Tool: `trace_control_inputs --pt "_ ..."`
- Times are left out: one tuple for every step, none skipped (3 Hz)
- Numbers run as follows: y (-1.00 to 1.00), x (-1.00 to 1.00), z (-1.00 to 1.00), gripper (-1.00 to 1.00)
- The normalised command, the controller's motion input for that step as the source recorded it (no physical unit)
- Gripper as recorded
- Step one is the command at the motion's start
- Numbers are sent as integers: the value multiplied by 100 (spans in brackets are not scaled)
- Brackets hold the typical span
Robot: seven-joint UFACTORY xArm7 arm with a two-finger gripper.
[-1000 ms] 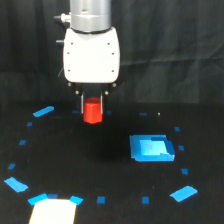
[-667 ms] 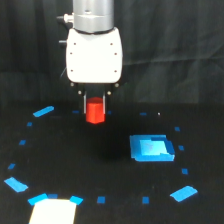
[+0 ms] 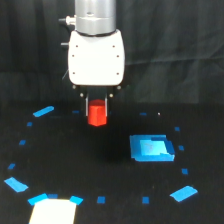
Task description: Pick up the red object from the table
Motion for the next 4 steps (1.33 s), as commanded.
trace_control_inputs --pt "-22 25 18 -98" --pt "6 -2 -20 -94" --pt "-28 19 25 -100" --pt "12 -17 -19 -100"
